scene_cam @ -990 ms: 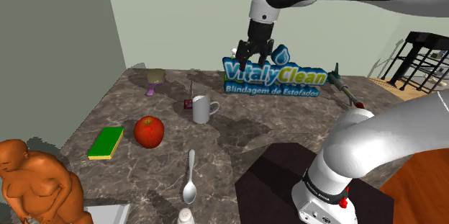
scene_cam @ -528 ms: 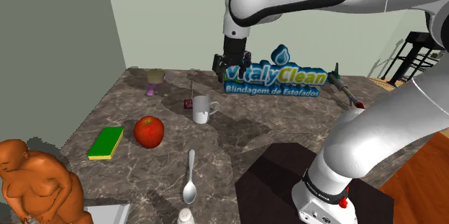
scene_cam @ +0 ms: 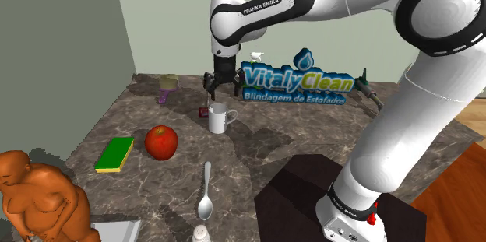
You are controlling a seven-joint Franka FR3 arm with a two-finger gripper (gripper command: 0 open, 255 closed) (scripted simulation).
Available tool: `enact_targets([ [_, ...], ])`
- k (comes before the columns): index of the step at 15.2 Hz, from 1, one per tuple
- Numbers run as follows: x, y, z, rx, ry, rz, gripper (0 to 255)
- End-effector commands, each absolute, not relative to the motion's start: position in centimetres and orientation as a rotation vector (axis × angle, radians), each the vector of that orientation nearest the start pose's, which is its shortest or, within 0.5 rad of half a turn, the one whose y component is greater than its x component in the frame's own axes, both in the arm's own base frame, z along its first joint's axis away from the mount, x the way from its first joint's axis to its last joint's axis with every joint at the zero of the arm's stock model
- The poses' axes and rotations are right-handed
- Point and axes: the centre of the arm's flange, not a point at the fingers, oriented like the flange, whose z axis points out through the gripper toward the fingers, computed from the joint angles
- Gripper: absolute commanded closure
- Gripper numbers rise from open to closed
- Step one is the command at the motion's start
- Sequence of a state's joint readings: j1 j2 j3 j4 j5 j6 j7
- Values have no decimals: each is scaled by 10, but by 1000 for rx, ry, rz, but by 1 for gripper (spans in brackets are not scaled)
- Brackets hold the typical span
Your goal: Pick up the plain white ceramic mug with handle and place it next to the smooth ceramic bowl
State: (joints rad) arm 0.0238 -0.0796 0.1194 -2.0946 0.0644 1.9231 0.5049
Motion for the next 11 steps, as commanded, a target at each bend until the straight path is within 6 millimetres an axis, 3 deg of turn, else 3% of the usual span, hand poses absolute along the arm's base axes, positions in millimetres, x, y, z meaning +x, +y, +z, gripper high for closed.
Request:
enact_targets([
  [1,530,87,431,-3051,643,194,0],
  [6,577,107,386,-3026,736,266,0],
  [11,573,108,360,-3026,736,266,0],
])
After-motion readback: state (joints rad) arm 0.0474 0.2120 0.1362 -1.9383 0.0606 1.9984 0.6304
